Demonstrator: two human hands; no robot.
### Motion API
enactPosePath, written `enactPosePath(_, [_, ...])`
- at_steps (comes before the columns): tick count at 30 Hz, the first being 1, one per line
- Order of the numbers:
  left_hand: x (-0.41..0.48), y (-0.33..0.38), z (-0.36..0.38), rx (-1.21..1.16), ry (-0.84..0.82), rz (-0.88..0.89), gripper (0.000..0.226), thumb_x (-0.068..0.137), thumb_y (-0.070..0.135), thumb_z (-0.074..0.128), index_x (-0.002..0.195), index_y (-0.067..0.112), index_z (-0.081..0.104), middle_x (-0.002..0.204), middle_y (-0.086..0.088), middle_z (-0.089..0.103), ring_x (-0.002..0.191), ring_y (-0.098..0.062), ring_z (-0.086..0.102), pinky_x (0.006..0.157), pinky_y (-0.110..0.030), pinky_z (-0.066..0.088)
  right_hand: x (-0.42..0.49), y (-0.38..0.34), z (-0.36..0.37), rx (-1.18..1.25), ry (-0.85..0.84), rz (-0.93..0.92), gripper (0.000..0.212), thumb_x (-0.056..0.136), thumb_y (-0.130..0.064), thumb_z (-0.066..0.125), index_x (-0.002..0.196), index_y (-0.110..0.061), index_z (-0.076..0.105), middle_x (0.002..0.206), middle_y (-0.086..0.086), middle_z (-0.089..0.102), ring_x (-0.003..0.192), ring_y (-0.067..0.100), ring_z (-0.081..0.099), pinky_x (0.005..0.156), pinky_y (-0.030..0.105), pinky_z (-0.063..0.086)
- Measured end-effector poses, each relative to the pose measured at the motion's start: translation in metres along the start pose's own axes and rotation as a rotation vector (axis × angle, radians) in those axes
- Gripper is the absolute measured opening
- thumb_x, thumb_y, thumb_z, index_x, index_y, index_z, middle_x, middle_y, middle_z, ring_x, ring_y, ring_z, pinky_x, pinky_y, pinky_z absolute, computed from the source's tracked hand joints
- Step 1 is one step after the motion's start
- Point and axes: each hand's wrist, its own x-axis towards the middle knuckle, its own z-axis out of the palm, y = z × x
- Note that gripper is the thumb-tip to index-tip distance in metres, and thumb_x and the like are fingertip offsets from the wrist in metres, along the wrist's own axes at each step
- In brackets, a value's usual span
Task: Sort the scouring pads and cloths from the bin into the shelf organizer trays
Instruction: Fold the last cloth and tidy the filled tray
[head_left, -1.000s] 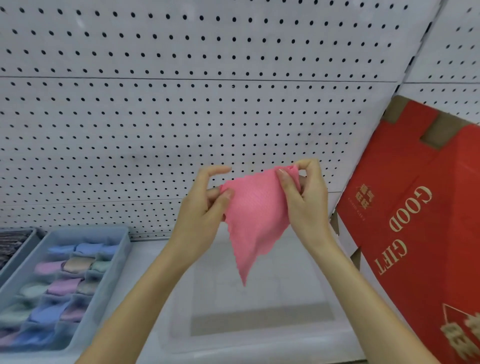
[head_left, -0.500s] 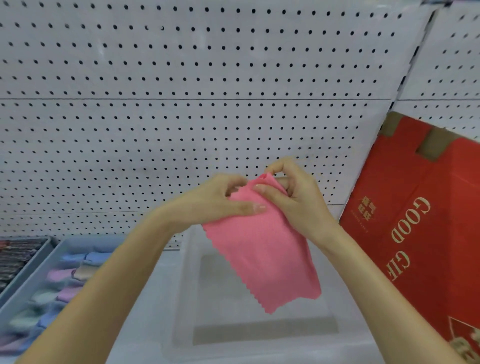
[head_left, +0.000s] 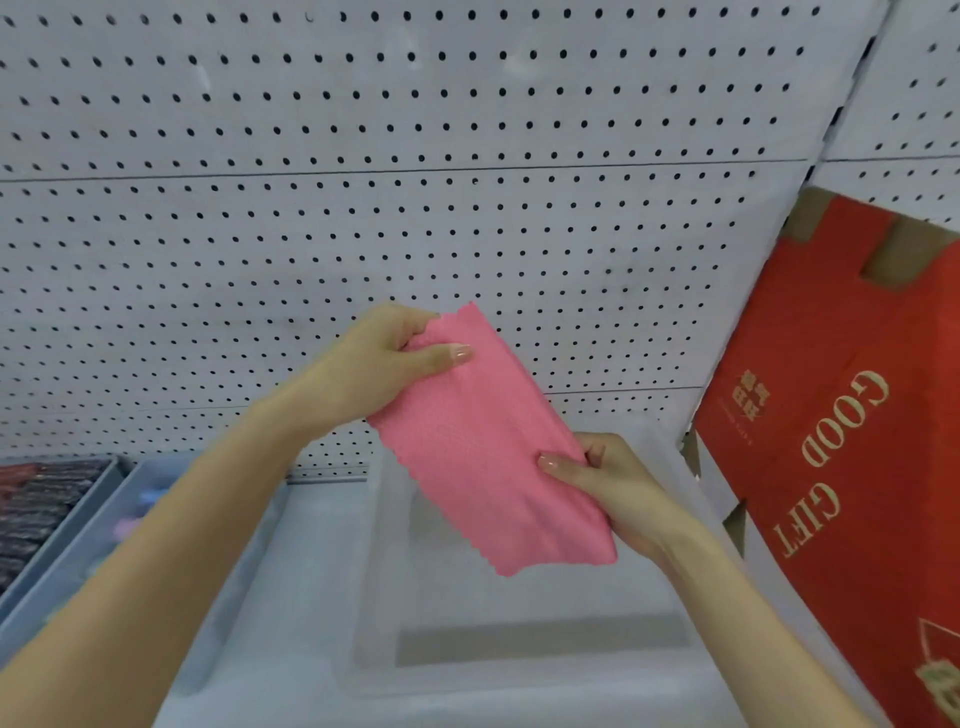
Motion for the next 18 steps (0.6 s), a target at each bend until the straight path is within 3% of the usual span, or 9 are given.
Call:
enactPosePath(2, [-0.003, -0.012, -0.003, 0.013, 0.06, -0.018, 0.033, 0.094, 0.023, 0.059, 0.062, 0.019, 0.064, 0.052, 0.01, 0.053, 0.044, -0.003, 0.047, 0.042, -0.014, 0.035, -0.003, 0.005, -0.008, -0.014, 0.019, 0.025, 0.038, 0.079, -0.033, 0.072, 0.089, 0.003, 0.07, 0.088, 0.013, 0.068, 0.081, 0.024, 0.062, 0.074, 0.035, 0.048])
enactPosePath(4, [-0.007, -0.025, -0.001, 0.019, 0.134, -0.047, 0.042, 0.093, 0.022, 0.061, 0.051, 0.024, 0.059, 0.044, 0.015, 0.045, 0.039, -0.002, 0.04, 0.04, -0.011, 0.029, -0.005, 0.008, -0.015, -0.043, 0.027, 0.052, 0.047, 0.081, -0.042, 0.071, 0.089, 0.004, 0.07, 0.088, 0.014, 0.068, 0.081, 0.024, 0.061, 0.076, 0.036, 0.046])
enactPosePath(6, [-0.011, -0.041, 0.002, -0.003, 0.184, -0.098, 0.036, 0.086, 0.032, 0.071, 0.066, 0.005, 0.059, 0.055, 0.004, 0.047, 0.05, -0.011, 0.043, 0.047, -0.02, 0.034, -0.007, 0.012, -0.018, -0.048, 0.009, 0.074, 0.066, 0.076, -0.058, 0.068, 0.085, 0.008, 0.066, 0.083, 0.014, 0.064, 0.077, 0.023, 0.056, 0.071, 0.032, 0.044])
enactPosePath(7, [-0.014, -0.049, 0.005, -0.014, 0.191, -0.121, 0.048, 0.08, 0.039, 0.071, 0.072, -0.005, 0.054, 0.061, -0.004, 0.046, 0.056, -0.015, 0.042, 0.052, -0.025, 0.034, -0.008, 0.012, -0.02, -0.048, -0.007, 0.086, 0.072, 0.075, -0.063, 0.066, 0.083, 0.009, 0.064, 0.08, 0.013, 0.061, 0.075, 0.023, 0.053, 0.068, 0.03, 0.041])
enactPosePath(11, [-0.027, -0.072, 0.019, -0.042, 0.249, -0.165, 0.052, 0.077, 0.042, 0.066, 0.066, -0.004, 0.043, 0.062, -0.005, 0.038, 0.056, -0.016, 0.034, 0.055, -0.028, 0.028, -0.012, 0.018, -0.022, -0.078, -0.051, 0.145, 0.05, 0.09, -0.048, 0.052, 0.063, -0.009, 0.066, 0.062, 0.0, 0.056, 0.057, 0.01, 0.051, 0.057, 0.02, 0.038])
enactPosePath(13, [-0.036, -0.086, 0.024, -0.065, 0.322, -0.2, 0.045, 0.084, 0.029, 0.073, 0.056, 0.009, 0.043, 0.055, 0.002, 0.035, 0.051, -0.012, 0.032, 0.048, -0.024, 0.026, -0.013, 0.026, -0.022, -0.156, -0.093, 0.139, 0.037, 0.091, -0.037, 0.061, 0.07, -0.007, 0.06, 0.062, -0.001, 0.051, 0.057, 0.009, 0.045, 0.055, 0.02, 0.032])
enactPosePath(15, [-0.049, -0.107, 0.03, -0.067, 0.34, -0.258, 0.045, 0.091, 0.023, 0.065, 0.05, 0.021, 0.047, 0.048, 0.011, 0.034, 0.044, -0.006, 0.031, 0.04, -0.018, 0.027, -0.014, 0.038, -0.022, -0.177, -0.103, 0.156, 0.012, 0.087, -0.015, 0.069, 0.079, -0.007, 0.065, 0.065, -0.002, 0.06, 0.06, 0.008, 0.053, 0.057, 0.017, 0.038])
enactPosePath(18, [-0.073, -0.145, 0.043, -0.05, 0.341, -0.363, 0.036, 0.091, 0.028, 0.065, 0.06, 0.014, 0.05, 0.052, 0.004, 0.037, 0.046, -0.008, 0.034, 0.039, -0.016, 0.025, -0.012, 0.056, -0.019, -0.2, -0.017, 0.201, 0.011, 0.085, -0.01, 0.07, 0.077, -0.005, 0.066, 0.06, -0.004, 0.06, 0.055, 0.006, 0.054, 0.055, 0.016, 0.042])
